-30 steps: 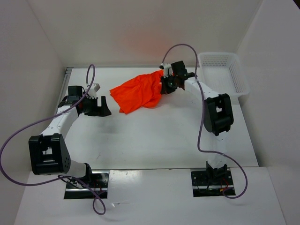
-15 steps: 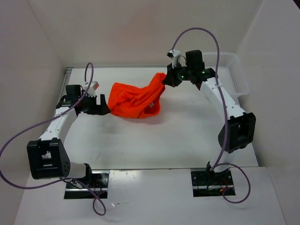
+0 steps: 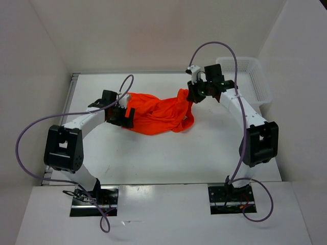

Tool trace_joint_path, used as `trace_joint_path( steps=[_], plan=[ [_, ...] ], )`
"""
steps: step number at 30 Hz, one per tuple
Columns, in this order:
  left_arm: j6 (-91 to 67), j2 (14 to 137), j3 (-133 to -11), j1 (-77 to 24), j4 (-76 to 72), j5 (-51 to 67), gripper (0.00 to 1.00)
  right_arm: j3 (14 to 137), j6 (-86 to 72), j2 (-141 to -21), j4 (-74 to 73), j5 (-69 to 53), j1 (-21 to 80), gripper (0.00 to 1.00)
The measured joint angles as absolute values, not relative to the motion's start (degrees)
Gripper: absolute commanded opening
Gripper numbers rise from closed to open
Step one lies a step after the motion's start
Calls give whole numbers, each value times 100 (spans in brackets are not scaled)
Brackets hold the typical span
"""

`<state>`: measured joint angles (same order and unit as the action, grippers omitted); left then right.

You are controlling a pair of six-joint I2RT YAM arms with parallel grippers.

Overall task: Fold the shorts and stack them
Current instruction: Flatten the shorts out

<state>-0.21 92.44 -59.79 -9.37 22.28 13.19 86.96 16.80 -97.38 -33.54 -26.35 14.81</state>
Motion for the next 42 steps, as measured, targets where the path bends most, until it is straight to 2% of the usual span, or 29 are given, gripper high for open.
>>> trace_joint_path(
  steps=[8,10,20,23,25,30,32,33,36,39,42],
  plan=[
    [-21,9732,-6549,-1236,2091,1223,92,7760,2088,-9332,-3395,-2292,1485,0],
    [-21,9863,-6598,-1382,2071,1192,87,7717,2150,-9312,-3398,-2252,1485,0],
    [-21,10283,-6729,-1472,1551,-67,75,7494,2287,-9087,-3391,-2178,1330,0],
    [-27,10335,-6729,-1472,1422,-301,64,7463,2333,-9067,-3393,-2174,1321,0],
    [-30,10383,-6729,-1472,1361,-421,50,7459,2366,-9067,-3393,-2174,1321,0],
    [-16,10591,-6751,-1470,1406,-412,50,7446,2392,-9065,-3395,-2174,1321,0],
    [-16,10685,-6770,-1472,1514,-239,56,7446,2394,-9065,-3395,-2176,1321,0],
    [-12,10715,-6779,-1472,1577,-145,63,7446,2399,-9065,-3395,-2169,1321,0],
    [-19,10720,-6842,-1470,1715,56,67,7446,2418,-9065,-3395,-2158,1321,0],
    [-19,10720,-6882,-1470,1778,161,64,7422,2438,-9065,-3391,-2158,1321,0],
    [-14,10737,-6882,-1470,1791,167,52,7380,2453,-9065,-3393,-2161,1321,0]
  ],
)
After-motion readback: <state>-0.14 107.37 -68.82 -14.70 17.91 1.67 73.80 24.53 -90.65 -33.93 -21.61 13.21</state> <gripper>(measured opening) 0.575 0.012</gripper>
